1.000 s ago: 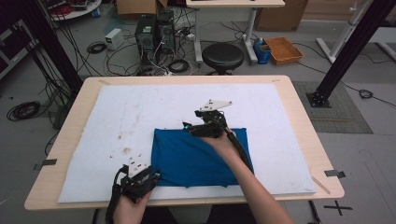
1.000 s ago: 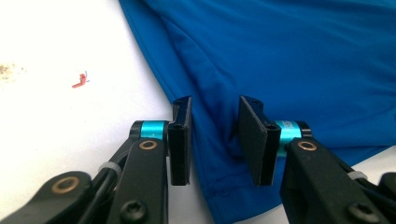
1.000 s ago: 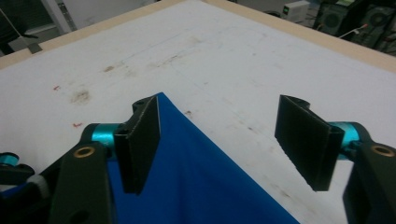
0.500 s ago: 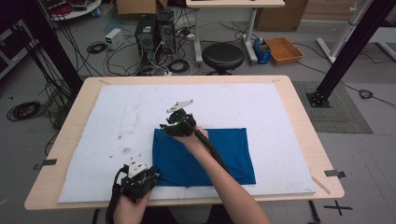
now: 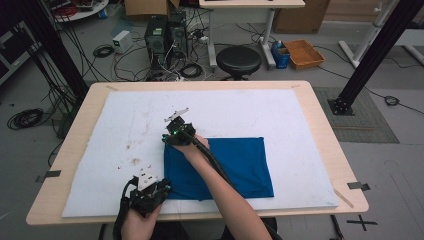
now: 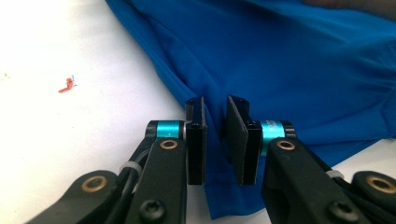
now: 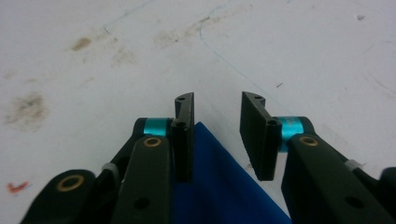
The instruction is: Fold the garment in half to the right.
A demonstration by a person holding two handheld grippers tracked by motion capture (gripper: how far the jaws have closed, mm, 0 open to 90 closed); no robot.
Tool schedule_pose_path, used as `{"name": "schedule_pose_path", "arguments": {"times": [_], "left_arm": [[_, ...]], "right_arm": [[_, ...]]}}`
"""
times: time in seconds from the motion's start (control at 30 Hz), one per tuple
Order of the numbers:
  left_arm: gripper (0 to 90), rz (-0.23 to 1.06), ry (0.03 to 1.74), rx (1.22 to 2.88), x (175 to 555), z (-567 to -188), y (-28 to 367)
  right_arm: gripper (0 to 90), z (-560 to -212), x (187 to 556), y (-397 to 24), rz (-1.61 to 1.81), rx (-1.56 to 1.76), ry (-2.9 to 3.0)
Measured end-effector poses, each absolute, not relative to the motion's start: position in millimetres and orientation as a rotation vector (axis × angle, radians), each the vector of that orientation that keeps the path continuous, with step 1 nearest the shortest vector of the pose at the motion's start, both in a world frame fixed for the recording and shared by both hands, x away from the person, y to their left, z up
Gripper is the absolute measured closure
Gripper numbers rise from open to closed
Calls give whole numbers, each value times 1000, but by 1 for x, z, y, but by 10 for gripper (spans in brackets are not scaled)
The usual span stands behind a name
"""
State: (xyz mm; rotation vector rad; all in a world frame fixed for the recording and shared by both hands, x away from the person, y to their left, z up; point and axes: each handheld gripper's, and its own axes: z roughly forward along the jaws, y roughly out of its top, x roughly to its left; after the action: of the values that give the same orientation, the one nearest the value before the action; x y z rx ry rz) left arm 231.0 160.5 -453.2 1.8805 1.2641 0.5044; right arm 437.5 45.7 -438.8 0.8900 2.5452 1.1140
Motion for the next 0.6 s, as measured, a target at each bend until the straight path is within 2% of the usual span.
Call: {"name": "schedule_pose_path", "arguments": {"times": [0.1,0.23,0.6], "left_arm": [[777,503,1264,1880,231,-453,161],[778,498,1264,1882,231,-453,161],[849,506,1232,1857,229,-445,163]], "right_arm": [[734,-443,439,53,1045,859,2571],[871,-443,439,56,1051,844,2608],[888,-421,438,41,1187,856,2578]]}}
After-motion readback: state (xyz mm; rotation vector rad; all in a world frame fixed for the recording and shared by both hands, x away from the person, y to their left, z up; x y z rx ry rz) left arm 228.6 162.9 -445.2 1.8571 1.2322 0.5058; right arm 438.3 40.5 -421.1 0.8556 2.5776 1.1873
